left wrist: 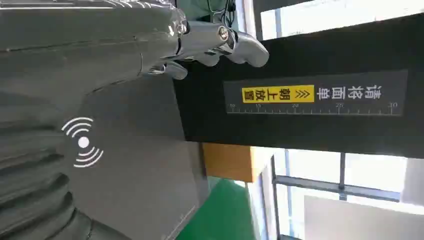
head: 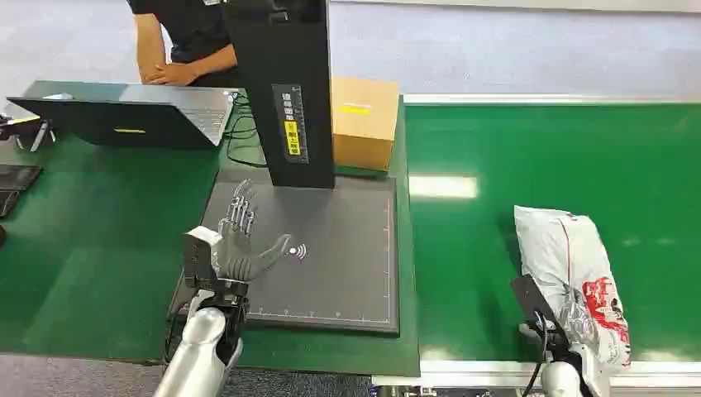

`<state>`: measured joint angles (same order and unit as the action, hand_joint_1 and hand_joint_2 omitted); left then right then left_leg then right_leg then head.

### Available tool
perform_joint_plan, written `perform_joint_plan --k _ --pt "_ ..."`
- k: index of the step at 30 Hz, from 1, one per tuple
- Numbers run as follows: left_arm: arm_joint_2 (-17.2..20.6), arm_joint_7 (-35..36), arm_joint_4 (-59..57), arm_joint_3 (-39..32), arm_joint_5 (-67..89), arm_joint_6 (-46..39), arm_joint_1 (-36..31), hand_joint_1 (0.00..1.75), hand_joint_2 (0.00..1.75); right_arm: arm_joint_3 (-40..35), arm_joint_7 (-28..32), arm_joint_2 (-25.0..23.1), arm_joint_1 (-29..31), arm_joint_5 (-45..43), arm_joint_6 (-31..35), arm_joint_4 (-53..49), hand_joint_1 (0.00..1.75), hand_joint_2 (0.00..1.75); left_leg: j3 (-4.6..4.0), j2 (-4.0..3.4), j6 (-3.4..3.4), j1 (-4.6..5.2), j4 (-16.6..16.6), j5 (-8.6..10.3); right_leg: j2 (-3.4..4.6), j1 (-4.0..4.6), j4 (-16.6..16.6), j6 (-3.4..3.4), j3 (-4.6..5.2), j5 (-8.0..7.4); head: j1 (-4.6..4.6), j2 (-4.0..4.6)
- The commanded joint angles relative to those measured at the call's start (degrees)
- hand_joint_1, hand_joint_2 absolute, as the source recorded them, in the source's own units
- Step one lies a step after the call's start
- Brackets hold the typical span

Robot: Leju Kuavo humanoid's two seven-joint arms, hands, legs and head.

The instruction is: Moved the parcel from conveyor to table for the left to box.

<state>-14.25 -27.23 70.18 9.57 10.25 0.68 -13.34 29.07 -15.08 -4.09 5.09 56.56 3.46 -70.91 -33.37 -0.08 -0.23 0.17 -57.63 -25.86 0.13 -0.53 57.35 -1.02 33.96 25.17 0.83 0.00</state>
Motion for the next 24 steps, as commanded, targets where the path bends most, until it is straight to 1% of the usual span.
perform_joint_plan --k 1,2,3,4,5,6,19,23,24 --pt "0.4 0.9 0.4 0.3 0.3 -0.2 0.2 0.0 1.75 2.2 -1.3 1.1 0.6 1.7 -3.2 7.5 0.0 1.75 0.14 0.13 0.07 -0.04 0.1 0.04 -0.14 0.04 -0.1 0.05 -0.2 0.0 0.0 0.0" --pt "0.4 1.1 0.7 0.3 0.3 -0.2 0.4 0.0 1.75 1.8 -1.1 0.9 0.8 1.7 -4.2 8.2 0.0 1.75 0.1 0.09 0.05 -0.04 0.1 0.02 -0.11 0.04 -0.1 0.03 -0.16 0.0 0.02 0.0" --pt "0.4 1.1 0.8 0.3 0.4 -0.2 0.4 0.0 1.75 1.6 -1.0 0.8 0.9 1.7 -4.3 8.2 0.12 1.75 0.11 0.11 0.06 -0.05 0.1 0.02 -0.12 0.05 -0.1 0.04 -0.19 0.0 0.02 0.0" --pt "0.4 1.1 0.8 0.3 0.4 -0.2 0.4 0.0 1.75 1.6 -1.0 0.8 0.9 1.7 -4.3 8.2 0.12 1.75 0.16 0.1 0.06 -0.05 0.1 0.04 -0.11 0.05 -0.1 0.04 -0.23 -0.02 0.02 0.0" --pt "0.5 1.3 1.1 0.3 0.4 -0.2 0.6 0.0 1.75 0.9 -0.8 0.7 0.7 1.8 -5.0 8.1 1.52 1.75 0.2 0.12 0.07 -0.03 0.1 0.07 -0.14 0.03 -0.2 0.04 -0.27 -0.04 0.02 0.0" --pt "0.5 1.3 1.3 0.3 0.4 -0.2 0.7 0.0 1.75 0.5 -0.7 0.7 0.6 1.7 -5.3 8.0 1.75 1.75 0.19 0.1 0.04 -0.05 0.1 0.03 -0.11 0.05 -0.1 0.03 -0.27 -0.02 0.0 0.0" --pt "0.8 2.0 3.2 0.4 0.2 -0.3 1.4 0.0 1.75 -1.7 0.7 0.8 0.3 -0.3 -6.3 6.0 1.75 1.75 0.29 0.12 0.03 -0.04 0.0 0.09 -0.12 0.05 -0.2 -0.06 -0.4 -0.12 0.02 0.0" --pt "1.0 2.2 3.9 0.3 0.1 -0.4 1.7 0.0 1.75 -2.2 2.4 0.5 0.5 -1.7 -5.1 4.7 1.75 1.75 0.31 0.13 0.07 -0.03 0.1 0.15 -0.14 0.04 -0.2 -0.03 -0.39 -0.16 0.02 0.0" --pt "1.1 2.2 4.1 0.3 0.1 -0.4 1.8 0.0 1.75 -2.5 3.7 0.4 0.6 -2.6 -4.1 4.0 1.75 1.75 0.3 0.1 0.07 -0.02 0.1 0.16 -0.11 0.03 -0.2 -0.03 -0.36 -0.18 0.02 0.0"
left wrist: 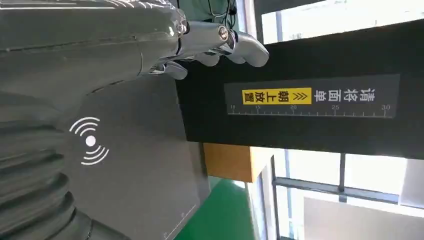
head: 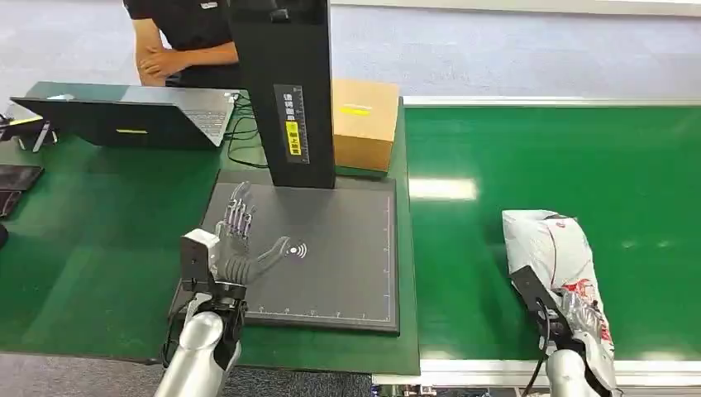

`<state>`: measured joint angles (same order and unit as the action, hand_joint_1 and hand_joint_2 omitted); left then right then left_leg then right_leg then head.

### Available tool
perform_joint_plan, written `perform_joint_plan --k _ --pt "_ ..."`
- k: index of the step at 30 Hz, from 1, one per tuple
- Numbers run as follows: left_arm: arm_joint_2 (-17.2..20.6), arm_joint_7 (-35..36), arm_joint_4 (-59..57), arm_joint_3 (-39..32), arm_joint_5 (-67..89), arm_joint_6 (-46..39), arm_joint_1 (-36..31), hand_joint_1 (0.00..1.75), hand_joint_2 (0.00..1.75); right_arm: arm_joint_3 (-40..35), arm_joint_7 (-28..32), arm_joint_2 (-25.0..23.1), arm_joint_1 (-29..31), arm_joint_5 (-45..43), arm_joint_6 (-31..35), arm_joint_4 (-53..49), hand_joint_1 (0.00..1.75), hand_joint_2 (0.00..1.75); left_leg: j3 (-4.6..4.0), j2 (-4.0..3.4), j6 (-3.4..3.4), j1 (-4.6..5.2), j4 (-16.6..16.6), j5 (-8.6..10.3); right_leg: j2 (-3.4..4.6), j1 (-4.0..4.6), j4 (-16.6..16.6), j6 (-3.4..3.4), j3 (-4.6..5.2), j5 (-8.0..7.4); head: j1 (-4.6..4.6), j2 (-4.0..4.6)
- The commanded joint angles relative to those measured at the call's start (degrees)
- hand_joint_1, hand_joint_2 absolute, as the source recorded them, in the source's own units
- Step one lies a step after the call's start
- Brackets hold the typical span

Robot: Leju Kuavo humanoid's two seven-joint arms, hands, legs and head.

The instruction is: Moved the parcel from conveyor to table for the left to box.

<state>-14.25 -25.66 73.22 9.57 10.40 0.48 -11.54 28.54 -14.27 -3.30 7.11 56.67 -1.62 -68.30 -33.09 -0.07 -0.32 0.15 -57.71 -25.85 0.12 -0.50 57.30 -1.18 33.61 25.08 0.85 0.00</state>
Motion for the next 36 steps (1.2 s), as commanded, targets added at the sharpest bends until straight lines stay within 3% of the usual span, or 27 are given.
perform_joint_plan --k 1,6,7,8,10,17,19,24,28,36 --pt "1.1 0.6 1.3 0.2 -0.1 -0.2 0.1 0.0 1.75 -2.2 3.9 -0.5 -1.4 -3.4 1.7 1.0 1.75 1.75 0.02 0.07 0.12 -0.01 0.2 0.11 -0.08 0.01 -0.1 0.09 -0.03 -0.06 0.0 0.0" --pt "0.9 0.0 2.7 -0.5 -1.1 -1.0 0.6 0.0 1.75 -2.2 10.1 -2.0 -1.3 -8.1 6.6 -3.5 1.75 1.75 -0.05 -0.02 0.13 0.02 0.1 0.13 0.01 -0.02 -0.1 0.09 0.07 -0.1 -0.02 0.0" --pt "0.6 -1.0 3.2 -1.0 -2.1 -1.6 0.8 0.0 1.75 -1.6 15.2 -3.0 -1.3 -10.5 11.8 -5.7 1.75 1.75 -0.07 -0.04 0.12 0.03 0.1 0.11 0.04 -0.04 0.0 0.08 0.09 -0.09 -0.02 0.0" --pt "0.8 -1.0 3.4 -0.9 -2.1 -1.6 0.8 0.0 1.75 -2.0 15.1 -3.0 -1.1 -10.4 11.6 -6.2 1.75 1.75 -0.08 -0.1 0.12 0.04 0.1 0.08 0.1 -0.06 0.0 0.06 0.12 -0.1 -0.02 0.0" --pt "1.0 -1.6 3.5 -0.9 -2.3 -2.8 0.6 0.0 1.75 -2.7 23.6 -4.2 -1.5 -13.7 19.3 -10.8 1.75 1.75 -0.13 -0.19 0.15 0.07 0.1 0.07 0.19 -0.11 0.1 0.07 0.22 -0.11 -0.02 0.0" --pt "1.1 -2.6 0.8 0.1 -2.9 -2.8 -1.1 0.0 1.75 -6.4 32.2 -5.6 -1.9 -16.4 26.2 -19.4 1.75 1.75 -0.26 -0.07 -0.01 0.13 0.0 0.14 0.04 -0.15 0.1 0.01 0.32 -0.08 0.0 0.0" --pt "1.3 -3.1 0.3 0.2 -3.1 -2.8 -1.4 0.0 1.75 -8.6 37.4 -5.5 -2.4 -16.3 29.9 -22.4 1.75 1.75 -0.27 0.01 -0.01 0.14 0.0 0.16 -0.03 -0.16 0.1 0.01 0.32 -0.07 -0.02 0.0" --pt "1.1 -4.7 0.8 -0.5 -3.5 -3.6 -2.0 0.0 1.75 -15.7 38.8 -3.5 -2.0 -12.3 28.2 -25.2 1.75 1.75 -0.32 -0.09 0.0 0.15 0.0 0.16 0.07 -0.17 0.1 0.01 0.39 -0.1 -0.02 0.0" --pt "1.1 -5.8 2.0 -1.1 -3.6 -4.9 -2.6 0.0 1.75 -27.2 40.5 1.3 0.1 -0.7 18.7 -23.1 1.75 1.75 -0.34 -0.1 -0.01 0.13 0.0 0.18 0.08 -0.16 0.1 0.01 0.39 -0.13 -0.02 0.0" --pt "1.6 -6.4 2.8 -2.1 -4.7 -4.2 -1.8 0.0 1.75 -43.3 40.0 5.5 5.6 10.2 13.2 -16.3 1.75 1.75 -0.3 -0.28 -0.06 0.11 0.0 0.17 0.24 -0.14 0.1 -0.01 0.36 -0.16 0.0 0.0"
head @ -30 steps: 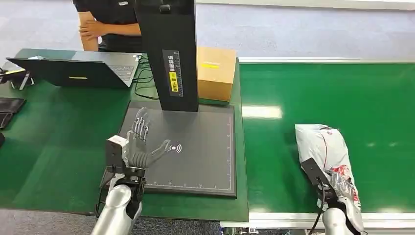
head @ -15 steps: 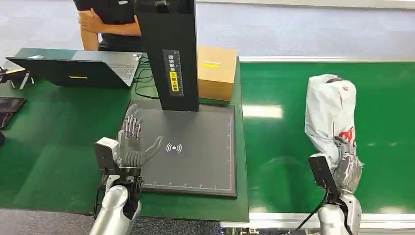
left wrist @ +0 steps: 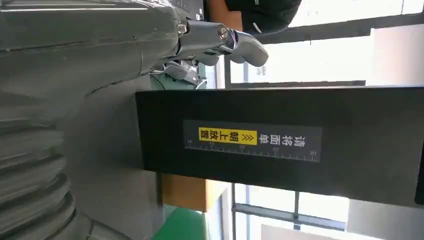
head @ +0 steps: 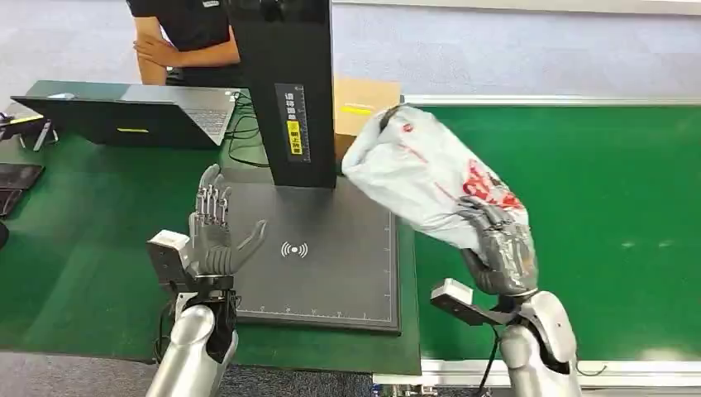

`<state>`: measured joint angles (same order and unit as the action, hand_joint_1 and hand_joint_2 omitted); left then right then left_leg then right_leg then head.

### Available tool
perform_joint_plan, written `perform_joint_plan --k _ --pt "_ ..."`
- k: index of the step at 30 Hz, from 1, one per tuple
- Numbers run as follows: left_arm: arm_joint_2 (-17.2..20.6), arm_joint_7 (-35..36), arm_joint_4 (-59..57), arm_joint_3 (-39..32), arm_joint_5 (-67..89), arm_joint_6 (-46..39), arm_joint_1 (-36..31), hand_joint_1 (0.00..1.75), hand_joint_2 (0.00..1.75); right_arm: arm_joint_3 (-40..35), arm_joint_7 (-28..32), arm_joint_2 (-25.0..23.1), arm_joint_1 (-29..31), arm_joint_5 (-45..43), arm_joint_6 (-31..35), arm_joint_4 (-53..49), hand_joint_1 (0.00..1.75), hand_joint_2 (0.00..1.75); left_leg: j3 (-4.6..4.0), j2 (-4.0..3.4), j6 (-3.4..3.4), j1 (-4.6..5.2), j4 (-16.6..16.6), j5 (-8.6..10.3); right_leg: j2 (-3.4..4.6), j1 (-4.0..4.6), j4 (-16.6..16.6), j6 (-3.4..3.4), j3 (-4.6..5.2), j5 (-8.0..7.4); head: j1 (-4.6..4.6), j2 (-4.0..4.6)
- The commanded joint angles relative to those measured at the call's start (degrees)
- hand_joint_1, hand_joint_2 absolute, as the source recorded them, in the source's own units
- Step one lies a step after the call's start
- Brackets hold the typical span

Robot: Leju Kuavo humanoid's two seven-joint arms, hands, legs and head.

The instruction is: Moved the parcel from conveyor to table for the left to box.

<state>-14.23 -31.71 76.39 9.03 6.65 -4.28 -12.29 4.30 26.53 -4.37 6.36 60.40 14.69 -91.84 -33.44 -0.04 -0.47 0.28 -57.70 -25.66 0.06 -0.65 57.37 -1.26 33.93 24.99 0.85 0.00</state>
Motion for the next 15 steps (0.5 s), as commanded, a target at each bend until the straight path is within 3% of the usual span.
perform_joint_plan --k 1,8,15 --pt "1.5 -0.5 -0.2 -1.7 -1.5 0.8 -0.9 0.0 1.75 -20.1 -0.8 7.1 7.1 7.2 -3.9 8.2 1.75 1.75 0.07 -0.3 0.1 -0.02 0.0 -0.01 0.29 0.02 0.0 0.07 0.03 -0.07 -0.02 0.0" --pt "1.8 -0.5 -0.3 -1.5 -1.9 1.0 -0.7 0.0 1.75 -29.9 -0.8 9.7 15.5 9.3 -6.3 20.2 1.75 1.75 0.06 -0.25 0.07 -0.02 0.0 0.01 0.25 0.02 0.0 0.05 0.0 -0.09 -0.02 0.0" --pt "2.0 -0.9 -0.9 -1.1 -2.5 0.5 -1.1 0.0 1.75 -37.6 0.4 9.5 23.9 4.9 -6.1 32.0 1.75 1.75 0.04 -0.21 0.06 0.01 0.0 0.02 0.22 -0.02 0.0 0.01 0.03 -0.1 -0.02 0.0"
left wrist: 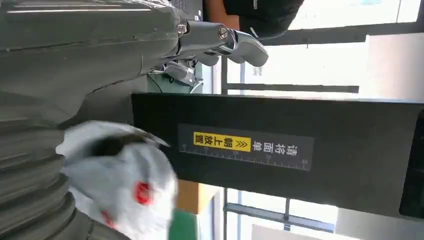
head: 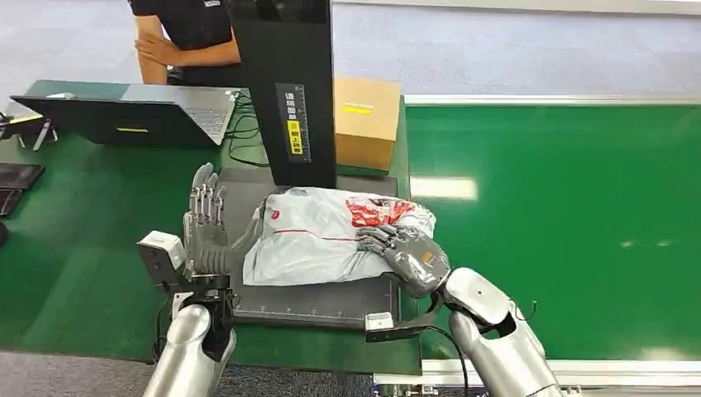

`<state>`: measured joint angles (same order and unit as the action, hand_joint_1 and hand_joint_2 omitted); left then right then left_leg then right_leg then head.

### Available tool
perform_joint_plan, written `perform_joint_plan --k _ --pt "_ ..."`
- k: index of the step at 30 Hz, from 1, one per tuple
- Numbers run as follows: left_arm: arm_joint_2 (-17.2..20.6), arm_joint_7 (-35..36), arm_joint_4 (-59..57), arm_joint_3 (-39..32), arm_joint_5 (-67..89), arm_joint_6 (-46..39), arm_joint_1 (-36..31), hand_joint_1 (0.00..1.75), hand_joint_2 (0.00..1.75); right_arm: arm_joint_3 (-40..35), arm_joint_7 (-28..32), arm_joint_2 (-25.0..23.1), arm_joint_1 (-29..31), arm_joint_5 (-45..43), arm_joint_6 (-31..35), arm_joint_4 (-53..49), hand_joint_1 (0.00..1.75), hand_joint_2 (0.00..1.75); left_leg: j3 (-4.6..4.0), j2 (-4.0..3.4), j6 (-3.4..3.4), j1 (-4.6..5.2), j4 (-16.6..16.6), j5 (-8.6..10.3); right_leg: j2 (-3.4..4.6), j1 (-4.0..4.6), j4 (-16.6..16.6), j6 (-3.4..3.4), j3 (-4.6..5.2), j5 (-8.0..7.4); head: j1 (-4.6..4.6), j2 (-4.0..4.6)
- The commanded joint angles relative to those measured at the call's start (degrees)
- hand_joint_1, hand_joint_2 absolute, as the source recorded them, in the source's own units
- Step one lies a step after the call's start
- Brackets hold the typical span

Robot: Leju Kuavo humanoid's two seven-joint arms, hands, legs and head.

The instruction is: Moved the parcel from conveyor to table for the left to box.

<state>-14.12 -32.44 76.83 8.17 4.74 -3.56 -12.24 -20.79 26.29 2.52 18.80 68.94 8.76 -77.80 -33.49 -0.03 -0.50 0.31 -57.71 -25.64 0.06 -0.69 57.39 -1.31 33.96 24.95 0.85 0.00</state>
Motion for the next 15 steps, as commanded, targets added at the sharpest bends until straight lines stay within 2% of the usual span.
perform_joint_plan --k 1,6,7,8,9,10,15 --pt "1.9 -0.1 -1.5 -0.2 -0.6 -0.2 -1.3 0.0 1.75 -13.1 0.5 2.4 12.3 -3.9 -0.1 19.3 1.75 1.75 0.08 -0.26 0.1 -0.01 0.1 0.03 0.26 0.01 0.0 0.07 0.01 -0.09 -0.02 0.0" --pt "1.9 -0.1 -1.8 0.2 -0.7 -0.2 -1.6 0.0 1.75 -13.6 -0.7 1.3 14.8 -5.9 3.1 23.6 1.75 1.75 0.07 -0.09 0.11 -0.02 0.1 0.05 0.09 0.02 0.0 0.1 -0.01 -0.06 0.0 0.0" --pt "2.0 -0.1 -2.1 0.3 -0.7 -0.2 -1.8 0.0 1.75 -12.6 0.3 0.6 14.9 -8.1 5.2 24.2 1.47 1.75 0.04 -0.09 0.07 -0.01 0.0 0.02 0.1 0.01 0.0 0.06 0.01 -0.04 -0.02 0.0" --pt "1.9 -0.1 -2.3 0.4 -0.7 -0.2 -2.0 0.0 1.75 -12.6 0.6 0.7 15.2 -8.3 5.1 24.5 1.47 1.75 0.06 -0.12 0.1 -0.01 0.1 0.04 0.12 0.01 0.0 0.09 0.0 -0.06 0.0 0.0" --pt "1.9 -0.1 -2.6 0.4 -0.7 -0.1 -2.1 0.0 1.75 -12.3 1.6 0.6 15.3 -9.2 5.5 24.7 0.54 1.75 0.03 -0.09 0.07 -0.01 0.0 0.02 0.1 0.01 0.0 0.07 0.02 -0.05 0.0 0.0" --pt "1.8 -0.1 -3.0 0.6 -0.8 -0.1 -2.5 0.0 1.75 -10.7 3.2 0.0 15.2 -11.6 7.7 25.6 0.0 1.75 0.03 -0.08 0.08 -0.02 0.0 0.03 0.09 0.02 0.0 0.07 0.02 -0.06 -0.02 0.0" --pt "1.8 -0.2 -3.1 0.8 -0.9 0.0 -2.8 0.0 1.75 -7.2 7.0 -0.9 13.5 -16.7 10.6 24.5 0.0 1.75 0.04 0.02 0.15 -0.01 0.1 0.11 -0.01 0.0 0.0 0.13 0.0 -0.08 0.0 0.0"
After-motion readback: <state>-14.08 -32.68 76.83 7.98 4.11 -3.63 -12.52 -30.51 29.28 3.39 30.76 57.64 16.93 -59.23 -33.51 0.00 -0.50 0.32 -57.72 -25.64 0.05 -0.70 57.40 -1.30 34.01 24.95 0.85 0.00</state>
